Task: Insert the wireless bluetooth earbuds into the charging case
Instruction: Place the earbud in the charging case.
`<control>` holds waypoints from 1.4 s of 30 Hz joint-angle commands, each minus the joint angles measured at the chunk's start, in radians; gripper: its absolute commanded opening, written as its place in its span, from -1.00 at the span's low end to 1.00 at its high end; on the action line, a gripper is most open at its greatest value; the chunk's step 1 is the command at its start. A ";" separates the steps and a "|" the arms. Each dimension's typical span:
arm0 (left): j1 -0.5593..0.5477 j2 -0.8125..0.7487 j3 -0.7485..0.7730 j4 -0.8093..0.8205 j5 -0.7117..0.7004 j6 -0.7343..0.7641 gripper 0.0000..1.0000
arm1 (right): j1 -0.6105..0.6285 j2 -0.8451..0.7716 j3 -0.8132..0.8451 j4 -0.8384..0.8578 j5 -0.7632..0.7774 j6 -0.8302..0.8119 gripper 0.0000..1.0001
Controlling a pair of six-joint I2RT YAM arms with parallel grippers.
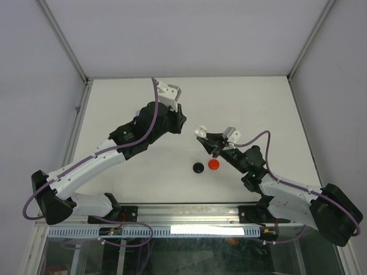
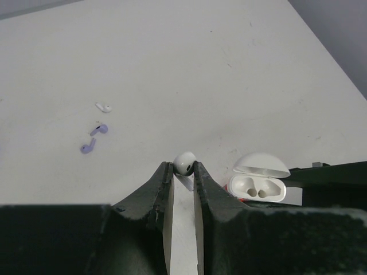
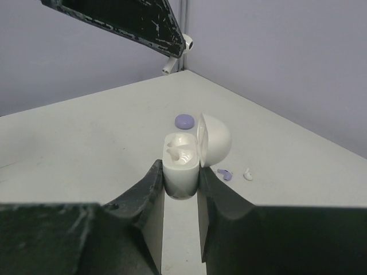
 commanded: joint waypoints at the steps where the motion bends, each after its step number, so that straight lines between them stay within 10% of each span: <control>1: -0.041 -0.023 -0.013 0.161 -0.018 -0.016 -0.92 | 0.009 0.038 -0.018 0.217 0.037 -0.019 -1.00; 42: -0.218 -0.002 -0.162 0.385 -0.146 0.134 -0.92 | 0.016 0.017 -0.024 0.252 0.053 0.006 -1.00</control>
